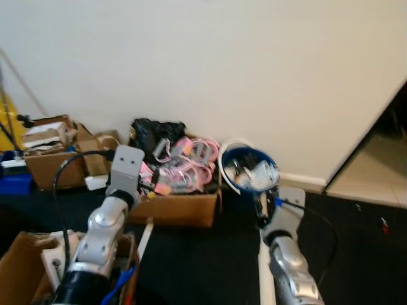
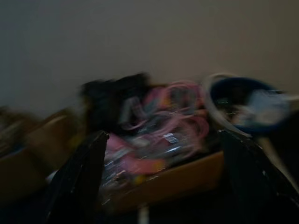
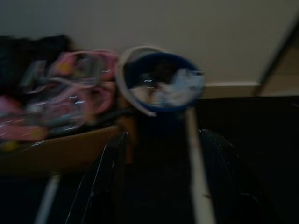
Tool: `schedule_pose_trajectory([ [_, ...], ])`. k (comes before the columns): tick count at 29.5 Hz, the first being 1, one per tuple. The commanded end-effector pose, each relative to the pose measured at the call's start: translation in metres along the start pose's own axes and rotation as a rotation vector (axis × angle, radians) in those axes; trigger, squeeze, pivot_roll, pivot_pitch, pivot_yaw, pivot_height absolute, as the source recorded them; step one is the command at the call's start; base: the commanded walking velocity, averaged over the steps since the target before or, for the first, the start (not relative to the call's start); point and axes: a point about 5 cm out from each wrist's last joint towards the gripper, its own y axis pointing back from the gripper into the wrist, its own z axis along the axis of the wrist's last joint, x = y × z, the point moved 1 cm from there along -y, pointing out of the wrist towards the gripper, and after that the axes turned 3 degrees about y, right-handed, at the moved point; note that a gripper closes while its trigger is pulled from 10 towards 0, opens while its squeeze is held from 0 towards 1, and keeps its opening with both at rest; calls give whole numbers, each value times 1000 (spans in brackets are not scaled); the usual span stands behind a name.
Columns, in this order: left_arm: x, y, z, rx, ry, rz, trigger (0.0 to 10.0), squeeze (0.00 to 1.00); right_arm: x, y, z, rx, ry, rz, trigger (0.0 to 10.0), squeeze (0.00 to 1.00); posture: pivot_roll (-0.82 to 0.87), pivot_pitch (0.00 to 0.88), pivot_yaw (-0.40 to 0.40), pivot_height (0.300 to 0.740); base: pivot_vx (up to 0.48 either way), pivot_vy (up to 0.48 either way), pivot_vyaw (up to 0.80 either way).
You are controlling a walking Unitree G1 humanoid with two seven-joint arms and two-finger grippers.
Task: Picking trash to rubbish bin
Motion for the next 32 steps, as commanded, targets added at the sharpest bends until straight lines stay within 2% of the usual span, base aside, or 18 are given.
schedule_pose_trajectory([
  [1, 1, -1, -1, 7, -10, -4, 10000, 0, -1, 0, -2, 13, -5, -11, 10000, 0, 12, 95, 38, 740, 0, 0, -800],
  [11, 1, -4, 2, 6, -10, -21, 10000, 0, 1, 0, 0, 17, -11, -12, 10000, 0, 9, 101, 47, 740, 0, 0, -800],
  [19, -3, -8, 4, -4, -6, -28, 10000, 0, -8, 8, -9, 36, 2, -36, 10000, 0, 10, 110, 53, 740, 0, 0, -800],
  [25, -3, -7, 2, 2, -6, -27, 10000, 0, -9, 7, -7, 33, -4, -42, 10000, 0, 14, 111, 45, 740, 0, 0, -800],
  [32, -5, -7, 4, -5, -1, -25, 10000, 0, -1, 3, -3, 26, 3, -18, 10000, 0, 20, 106, 40, 740, 0, 0, -800],
])
